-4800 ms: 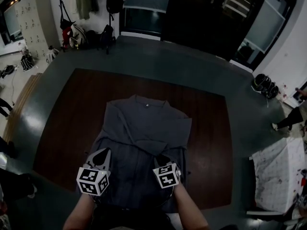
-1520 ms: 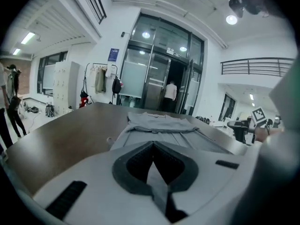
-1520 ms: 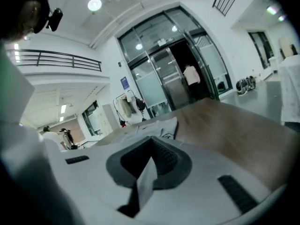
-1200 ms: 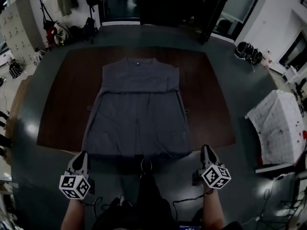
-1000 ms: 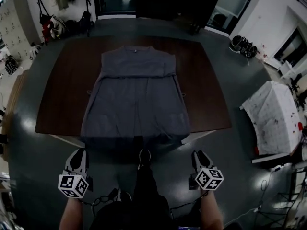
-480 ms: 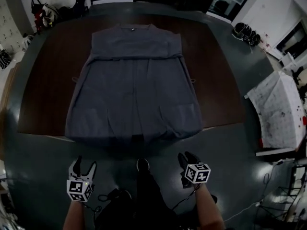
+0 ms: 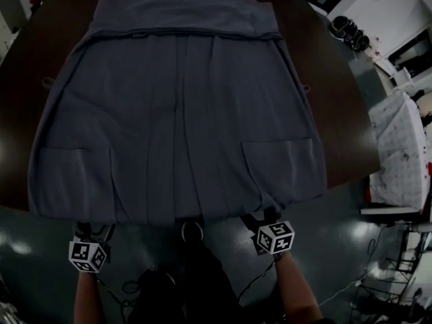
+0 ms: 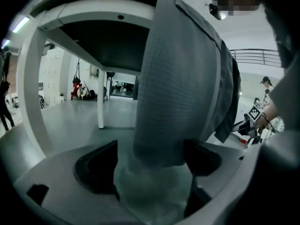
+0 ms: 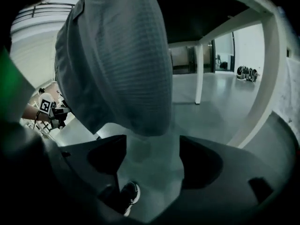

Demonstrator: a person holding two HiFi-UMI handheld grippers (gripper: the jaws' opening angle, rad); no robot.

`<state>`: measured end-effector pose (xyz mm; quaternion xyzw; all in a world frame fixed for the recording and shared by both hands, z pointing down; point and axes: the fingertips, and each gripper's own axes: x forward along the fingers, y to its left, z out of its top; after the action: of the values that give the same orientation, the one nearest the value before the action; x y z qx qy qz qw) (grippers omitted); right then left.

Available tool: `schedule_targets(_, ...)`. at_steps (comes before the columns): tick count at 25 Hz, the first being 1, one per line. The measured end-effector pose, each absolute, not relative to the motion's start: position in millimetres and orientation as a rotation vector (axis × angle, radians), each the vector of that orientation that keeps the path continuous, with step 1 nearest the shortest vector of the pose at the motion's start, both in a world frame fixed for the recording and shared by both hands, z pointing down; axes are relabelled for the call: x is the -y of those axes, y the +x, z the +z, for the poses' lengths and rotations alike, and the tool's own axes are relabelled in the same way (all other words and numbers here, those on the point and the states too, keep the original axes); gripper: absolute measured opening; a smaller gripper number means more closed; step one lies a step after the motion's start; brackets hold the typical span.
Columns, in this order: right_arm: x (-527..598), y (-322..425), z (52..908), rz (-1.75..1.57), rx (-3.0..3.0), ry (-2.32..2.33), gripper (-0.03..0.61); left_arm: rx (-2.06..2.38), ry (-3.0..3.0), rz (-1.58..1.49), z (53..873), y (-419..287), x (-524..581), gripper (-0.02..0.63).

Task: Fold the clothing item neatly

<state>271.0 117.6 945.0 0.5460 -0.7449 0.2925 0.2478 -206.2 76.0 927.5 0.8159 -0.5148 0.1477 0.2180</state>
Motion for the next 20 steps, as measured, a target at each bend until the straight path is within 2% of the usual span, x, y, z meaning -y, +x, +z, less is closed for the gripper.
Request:
schedule_targets(6,-75.0,283.3,984.3,0.679,2.0,1.496,0.327,1.328,2.374,0.486,963.3,-165.6,-35.7,0.426)
schedule_targets(7,-72.9,283.8,986.8,0.672,1.989,1.516,0.305,1.298,2.385,0.5,966.8,-157.5,-33.8,0.425)
schedule_targets(8,-72.1,283.7,987.7,0.671,1.978,1.539,0.224,1.285,2.381,0.516,970.0,-153.2,-34.3,0.409)
schedule_targets(9,-72.6,282.8,987.4,0.676,1.971,1.561,0.114,1.291,2.361,0.532,972.2,-152.7,-36.5,0.313)
schedule_targets(10,-74.8,281.0,985.8,0.69,1.966,1.577,0.006,1.301,2.331,0.54,972.6,-154.0,-40.0,0.167)
schedule_targets(11,-78.9,278.1,983.0,0.716,1.966,1.584,-0.011,1.298,2.3,0.533,970.9,-154.6,-45.3,0.054)
schedule_targets(12,-85.0,274.1,978.7,0.751,1.971,1.582,-0.011,1.276,2.275,0.515,966.8,-153.2,-52.3,0.017)
schedule_targets(20,-168.9,225.4,892.8,0.924,2.007,1.401,-0.011,1.102,2.236,0.47,866.2,-135.6,-142.9,0.017)
